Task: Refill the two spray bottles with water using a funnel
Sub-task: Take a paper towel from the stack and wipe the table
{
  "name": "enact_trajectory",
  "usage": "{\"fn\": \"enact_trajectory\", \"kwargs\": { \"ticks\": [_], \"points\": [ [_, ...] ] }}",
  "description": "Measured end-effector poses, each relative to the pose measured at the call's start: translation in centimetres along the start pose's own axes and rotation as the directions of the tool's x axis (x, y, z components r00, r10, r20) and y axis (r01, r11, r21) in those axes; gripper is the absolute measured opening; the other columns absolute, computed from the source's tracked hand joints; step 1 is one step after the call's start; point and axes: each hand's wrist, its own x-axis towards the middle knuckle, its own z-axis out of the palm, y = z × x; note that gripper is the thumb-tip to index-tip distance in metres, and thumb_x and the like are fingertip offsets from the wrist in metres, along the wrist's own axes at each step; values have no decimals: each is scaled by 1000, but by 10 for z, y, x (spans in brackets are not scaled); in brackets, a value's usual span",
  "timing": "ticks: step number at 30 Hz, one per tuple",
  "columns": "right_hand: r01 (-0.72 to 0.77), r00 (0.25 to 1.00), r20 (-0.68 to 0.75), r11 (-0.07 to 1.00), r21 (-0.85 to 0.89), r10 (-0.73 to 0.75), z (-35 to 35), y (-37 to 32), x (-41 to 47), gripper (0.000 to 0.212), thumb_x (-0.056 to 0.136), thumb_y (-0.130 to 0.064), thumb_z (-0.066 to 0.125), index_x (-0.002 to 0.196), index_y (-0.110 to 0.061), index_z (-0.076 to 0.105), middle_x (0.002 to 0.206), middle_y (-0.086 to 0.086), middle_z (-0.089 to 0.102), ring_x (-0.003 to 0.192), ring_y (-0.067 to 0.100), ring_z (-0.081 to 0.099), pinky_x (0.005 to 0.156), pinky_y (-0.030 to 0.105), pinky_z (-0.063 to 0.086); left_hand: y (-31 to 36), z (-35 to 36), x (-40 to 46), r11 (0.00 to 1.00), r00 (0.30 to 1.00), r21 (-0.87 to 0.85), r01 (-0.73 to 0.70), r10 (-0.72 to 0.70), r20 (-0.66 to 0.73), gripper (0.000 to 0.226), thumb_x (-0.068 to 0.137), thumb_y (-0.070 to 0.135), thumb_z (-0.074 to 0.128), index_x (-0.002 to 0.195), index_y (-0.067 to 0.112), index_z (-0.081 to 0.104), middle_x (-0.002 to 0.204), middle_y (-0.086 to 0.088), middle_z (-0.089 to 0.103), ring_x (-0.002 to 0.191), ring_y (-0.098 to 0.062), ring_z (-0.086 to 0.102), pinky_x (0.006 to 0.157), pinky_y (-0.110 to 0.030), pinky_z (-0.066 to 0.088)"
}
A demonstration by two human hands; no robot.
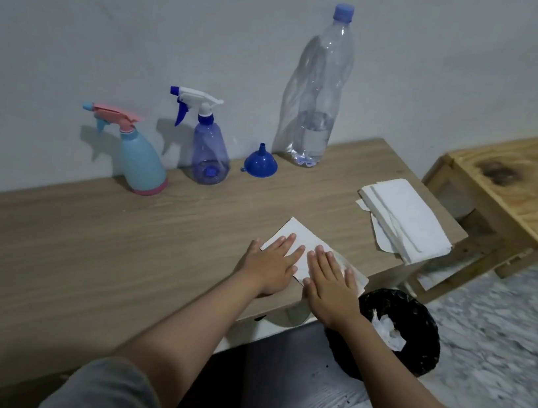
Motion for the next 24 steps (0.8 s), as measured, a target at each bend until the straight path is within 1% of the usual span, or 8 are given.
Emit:
{"fn": "enact_trajectory", "kwargs": {
  "ticks": [7, 9, 11, 13, 15, 18, 21, 24],
  "points": [
    [26, 1000, 16, 999, 44, -26, 27, -66, -31, 56, 102, -40, 16, 152, -27, -4, 160, -9, -13, 147, 10, -13, 117, 46, -7, -38, 19, -71, 999, 999, -28, 36, -37, -22, 52, 101, 38, 18, 150, 34, 1, 159, 7, -12, 147, -10, -4, 112, -58, 4],
    [39, 999, 25, 998, 40, -40, 35, -87, -39, 59, 98, -44, 9, 152, -26, -3, 160, -8, -12, 147, 11, -12, 117, 48, -5, -52, 25, -90, 998, 998, -32, 55, -56, -20, 52, 101, 39, 18, 150, 34, 0, 159, 7, -12, 147, -10, -4, 112, -59, 5],
    [59, 998, 22, 998, 38, -59, 43, -108, -45, 66, 91, -49, 1, 152, -26, -2, 160, -8, -12, 147, 11, -11, 117, 48, -4, -67, 31, -110, 996, 996, -38, 78, -79, -29, 52, 101, 40, 18, 150, 35, 1, 159, 7, -12, 147, -10, -3, 112, -59, 6],
    [91, 995, 28, 996, 20, -92, 51, -130, -48, 66, 90, -49, 1, 152, -27, -3, 160, -8, -13, 148, 12, -11, 117, 48, -3, -84, 38, -130, 993, 993, -43, 106, -108, -46, 52, 101, 40, 18, 150, 35, 2, 159, 7, -10, 147, -10, -2, 112, -59, 8],
    [130, 991, 25, 991, 7, -130, 58, -153, -51, 71, 85, -51, -6, 152, -27, -3, 160, -8, -12, 148, 12, -10, 116, 48, -2, -101, 46, -150, 989, 988, -46, 138, -140, -62, 52, 100, 41, 18, 150, 35, 3, 160, 7, -9, 147, -10, 0, 111, -59, 9],
    [191, 981, 46, 981, -29, -189, 67, -185, -52, 74, 82, -52, -8, 152, -28, -3, 160, -8, -13, 148, 12, -11, 117, 47, -3, -127, 55, -178, 979, 978, -68, 192, -197, -75, 53, 100, 43, 18, 150, 36, 3, 160, 8, -9, 147, -10, 0, 111, -59, 8],
    [264, 964, 61, 963, -51, -260, 75, -215, -52, 84, 74, -55, -15, 152, -28, -3, 160, -8, -13, 148, 12, -10, 117, 46, -2, -149, 62, -206, 963, 963, -100, 249, -258, -83, 53, 100, 44, 19, 150, 36, 3, 159, 8, -9, 146, -9, -1, 110, -61, 7],
    [332, 941, 91, 941, -69, -326, 83, -240, -52, 79, 78, -54, -11, 152, -28, -3, 160, -8, -12, 148, 14, -10, 117, 48, -1, -165, 69, -233, 937, 941, -164, 309, -326, -86, 53, 100, 44, 20, 150, 37, 4, 159, 10, -9, 146, -8, -1, 112, -61, 5]
  ]
}}
